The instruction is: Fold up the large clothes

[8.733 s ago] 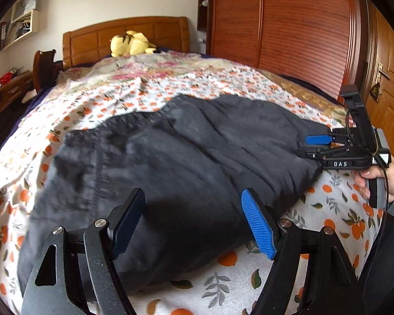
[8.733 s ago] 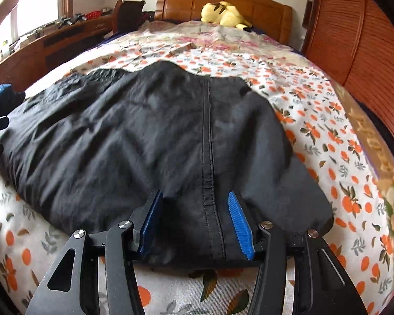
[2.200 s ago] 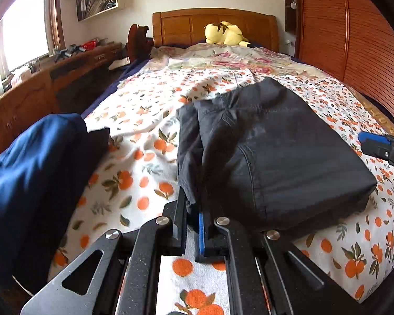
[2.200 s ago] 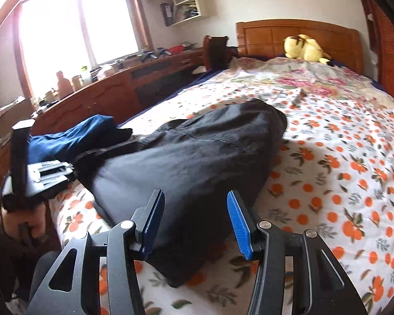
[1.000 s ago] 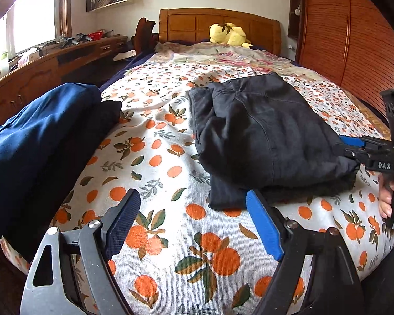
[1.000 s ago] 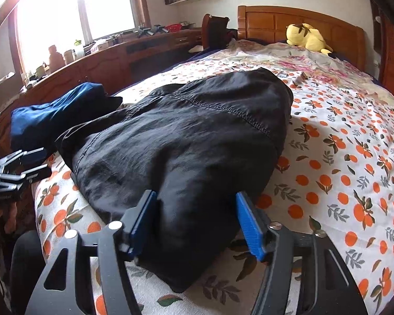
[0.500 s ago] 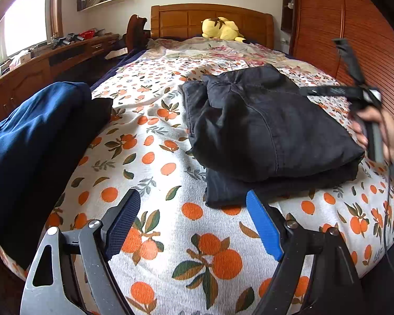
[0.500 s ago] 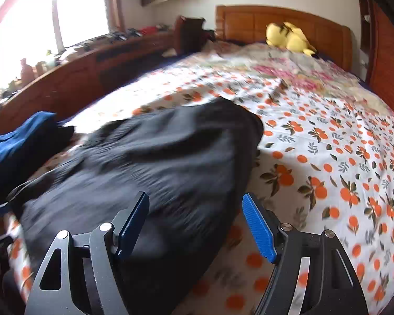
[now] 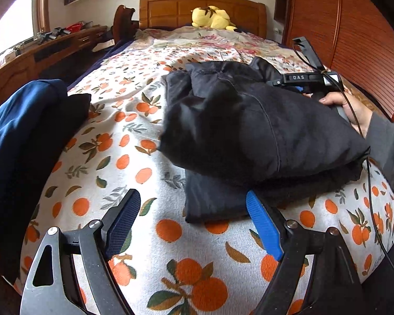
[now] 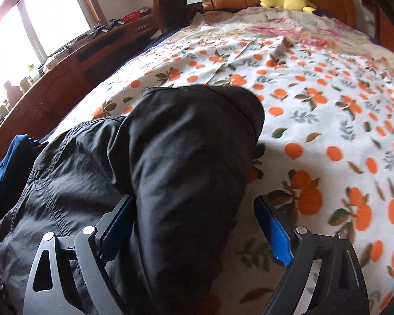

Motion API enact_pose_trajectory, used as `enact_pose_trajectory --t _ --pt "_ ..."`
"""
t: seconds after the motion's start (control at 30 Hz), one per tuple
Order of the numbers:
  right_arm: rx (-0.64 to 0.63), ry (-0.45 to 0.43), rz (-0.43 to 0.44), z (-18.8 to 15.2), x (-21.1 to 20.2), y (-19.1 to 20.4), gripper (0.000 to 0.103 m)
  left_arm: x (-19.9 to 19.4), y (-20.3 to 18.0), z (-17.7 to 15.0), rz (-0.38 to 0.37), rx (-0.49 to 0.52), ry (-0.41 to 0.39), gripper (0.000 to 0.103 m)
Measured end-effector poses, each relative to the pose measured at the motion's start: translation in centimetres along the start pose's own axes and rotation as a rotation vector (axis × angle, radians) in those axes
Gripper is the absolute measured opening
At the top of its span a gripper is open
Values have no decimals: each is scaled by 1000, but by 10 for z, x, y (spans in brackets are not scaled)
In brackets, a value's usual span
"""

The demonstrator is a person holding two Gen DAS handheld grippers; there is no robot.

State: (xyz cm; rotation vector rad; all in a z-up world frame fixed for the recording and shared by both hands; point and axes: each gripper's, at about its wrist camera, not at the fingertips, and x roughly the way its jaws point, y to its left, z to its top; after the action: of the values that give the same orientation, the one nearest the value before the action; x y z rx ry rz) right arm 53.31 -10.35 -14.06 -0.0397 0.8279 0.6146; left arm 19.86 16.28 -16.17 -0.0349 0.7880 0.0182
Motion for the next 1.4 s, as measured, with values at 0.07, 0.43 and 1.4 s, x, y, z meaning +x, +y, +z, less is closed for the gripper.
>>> enact_pose_trajectory --t 0.07,0.43,1.4 --pt "-4 -3 6 0 4 -3 91 2 -2 0 2 8 4 83" --pt "-12 -17 19 -9 -7 -2 80 7 -6 -1 -8 1 21 60" --pt "-48 -159 33 -17 -96 44 35 -47 7 11 -160 -97 -120 9"
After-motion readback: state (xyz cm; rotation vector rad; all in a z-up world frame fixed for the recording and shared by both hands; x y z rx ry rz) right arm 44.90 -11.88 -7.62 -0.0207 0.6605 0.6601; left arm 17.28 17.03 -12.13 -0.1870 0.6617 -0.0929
